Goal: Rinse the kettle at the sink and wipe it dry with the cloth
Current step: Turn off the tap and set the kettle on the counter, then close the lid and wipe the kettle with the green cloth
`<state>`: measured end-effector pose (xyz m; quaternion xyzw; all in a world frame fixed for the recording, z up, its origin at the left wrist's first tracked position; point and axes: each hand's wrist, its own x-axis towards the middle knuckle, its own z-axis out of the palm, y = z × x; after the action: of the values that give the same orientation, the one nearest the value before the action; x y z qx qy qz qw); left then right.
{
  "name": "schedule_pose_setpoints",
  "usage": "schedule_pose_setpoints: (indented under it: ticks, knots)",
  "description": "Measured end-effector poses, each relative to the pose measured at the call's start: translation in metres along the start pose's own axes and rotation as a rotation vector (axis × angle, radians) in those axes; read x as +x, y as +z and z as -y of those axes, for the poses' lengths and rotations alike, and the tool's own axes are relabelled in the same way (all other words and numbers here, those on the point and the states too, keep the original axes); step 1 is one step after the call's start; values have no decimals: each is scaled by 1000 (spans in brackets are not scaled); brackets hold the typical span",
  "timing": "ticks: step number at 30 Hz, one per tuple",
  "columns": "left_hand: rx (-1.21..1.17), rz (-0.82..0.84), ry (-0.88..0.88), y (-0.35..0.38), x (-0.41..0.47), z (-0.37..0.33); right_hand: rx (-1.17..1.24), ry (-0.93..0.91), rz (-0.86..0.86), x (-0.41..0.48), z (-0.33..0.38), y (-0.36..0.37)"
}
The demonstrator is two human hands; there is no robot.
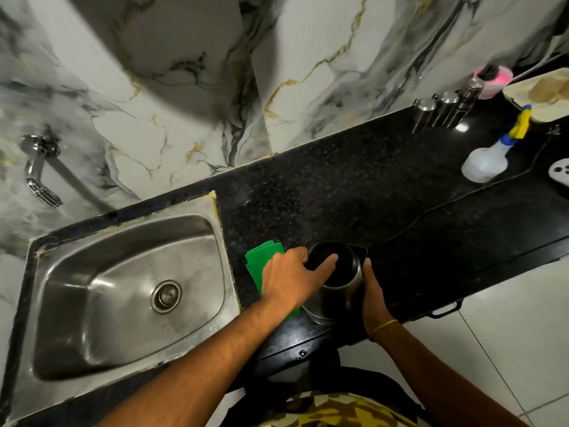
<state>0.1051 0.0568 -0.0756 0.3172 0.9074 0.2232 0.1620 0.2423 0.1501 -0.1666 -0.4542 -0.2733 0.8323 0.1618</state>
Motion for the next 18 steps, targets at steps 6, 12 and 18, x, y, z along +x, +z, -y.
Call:
schedule_pose_setpoints:
  ticks: [6,12,18]
  knots:
    - [-133,41,-23,8,-6,9,-18,-7,-15,2,-1,-4]
    - [-226,17,-14,5,-10,9,-23,0,-9,4,0,-4]
    - [-350,104,163,-20,-16,13,119,-14,-75,6,2,-4]
